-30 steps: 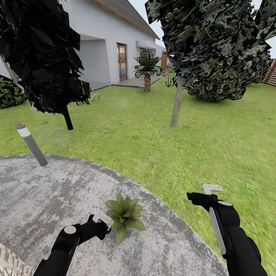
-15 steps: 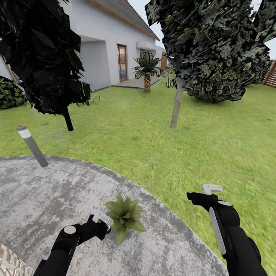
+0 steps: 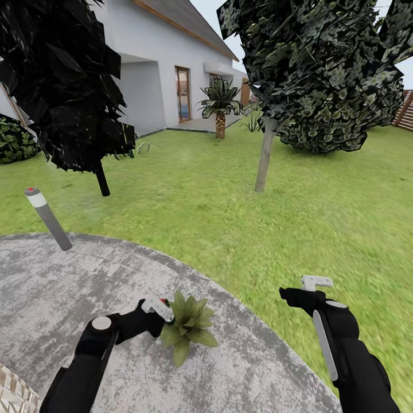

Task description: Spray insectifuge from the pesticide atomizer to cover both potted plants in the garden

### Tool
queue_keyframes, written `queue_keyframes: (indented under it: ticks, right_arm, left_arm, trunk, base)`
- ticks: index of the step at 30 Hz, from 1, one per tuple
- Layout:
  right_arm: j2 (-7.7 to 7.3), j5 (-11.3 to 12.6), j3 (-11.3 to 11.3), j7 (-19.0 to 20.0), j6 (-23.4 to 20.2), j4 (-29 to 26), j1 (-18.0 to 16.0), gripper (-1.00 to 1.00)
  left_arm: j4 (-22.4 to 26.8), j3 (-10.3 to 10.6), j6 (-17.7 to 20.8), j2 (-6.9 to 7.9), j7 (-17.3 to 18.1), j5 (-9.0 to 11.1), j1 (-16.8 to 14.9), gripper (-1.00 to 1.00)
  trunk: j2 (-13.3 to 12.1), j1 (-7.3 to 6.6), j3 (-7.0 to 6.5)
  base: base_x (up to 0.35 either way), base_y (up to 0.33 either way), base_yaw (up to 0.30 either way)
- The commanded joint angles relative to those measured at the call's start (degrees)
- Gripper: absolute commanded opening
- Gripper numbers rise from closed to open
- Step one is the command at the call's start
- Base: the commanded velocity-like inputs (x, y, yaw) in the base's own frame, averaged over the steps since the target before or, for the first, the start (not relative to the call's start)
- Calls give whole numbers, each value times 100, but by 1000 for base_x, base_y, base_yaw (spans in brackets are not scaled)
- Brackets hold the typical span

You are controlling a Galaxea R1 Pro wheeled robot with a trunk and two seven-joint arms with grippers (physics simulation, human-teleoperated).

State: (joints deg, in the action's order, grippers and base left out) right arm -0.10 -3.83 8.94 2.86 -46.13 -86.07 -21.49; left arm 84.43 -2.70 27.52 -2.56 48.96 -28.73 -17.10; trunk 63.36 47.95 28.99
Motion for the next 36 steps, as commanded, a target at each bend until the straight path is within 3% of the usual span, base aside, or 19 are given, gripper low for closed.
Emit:
queue_keyframes:
  ticks: [1,5,7,10,14,16,18,21,22,25,28,31,36]
  right_arm:
    - [0,-39,2,30,-29,-6,-4,100]
    - [1,-39,2,30,5,-6,-4,100]
    - [1,-39,-3,29,15,-6,-4,100]
    - [-4,-35,-4,32,18,0,-4,100]
    - [-56,-24,11,75,16,-1,-13,100]
    - [-188,-22,18,406,16,-2,-19,100]
    - [-333,-22,24,956,14,-4,-22,100]
    - [-522,-22,34,2528,-18,-2,-29,100]
    - [-546,-22,35,3052,-27,-4,-29,100]
    - [-579,-22,37,3873,-34,-6,-43,100]
    - [-647,-22,37,5012,-36,-13,-71,100]
    - [-682,-22,42,5681,-36,-30,-114,100]
    - [-1002,-22,46,6662,-37,-41,-374,100]
  left_arm:
    - [12,-13,35,-2,371,-44,-155,-100]
    - [20,-20,42,18,2066,-55,-935,-100]
    - [18,-16,42,30,2605,-67,-1206,-100]
    - [-1,-4,42,35,2890,-71,-1513,-100]
    - [-12,48,42,30,2974,-72,-1701,-100]
    - [-13,207,42,26,2984,-72,-1727,-100]
    - [-17,384,42,22,2986,-72,-1730,-100]
    - [-18,702,42,19,2992,-72,-1727,-100]
    - [-20,837,42,22,2994,-72,-1727,-100]
    - [-22,1098,43,24,3032,-72,-1727,-100]
    - [-23,1236,43,20,3448,-72,-1722,-100]
    - [-19,1272,39,23,3650,-72,-1714,-100]
    - [-17,1282,-5,27,4001,-72,-1710,-100]
  trunk:
    - [4,0,6]
    - [4,0,6]
    - [4,0,6]
    - [4,0,6]
    - [4,0,6]
    - [4,0,6]
    - [4,0,6]
    - [4,0,6]
    - [4,0,6]
    - [4,0,6]
    - [4,0,6]
    - [4,0,6]
    - [4,0,6]
  base:
    - [0,0,0]
    - [0,0,0]
    - [0,0,0]
    - [0,0,0]
    - [0,0,0]
    - [0,0,0]
    - [0,0,0]
    - [0,0,0]
    - [0,0,0]
    - [0,0,0]
    - [0,0,0]
    - [0,0,0]
    - [0,0,0]
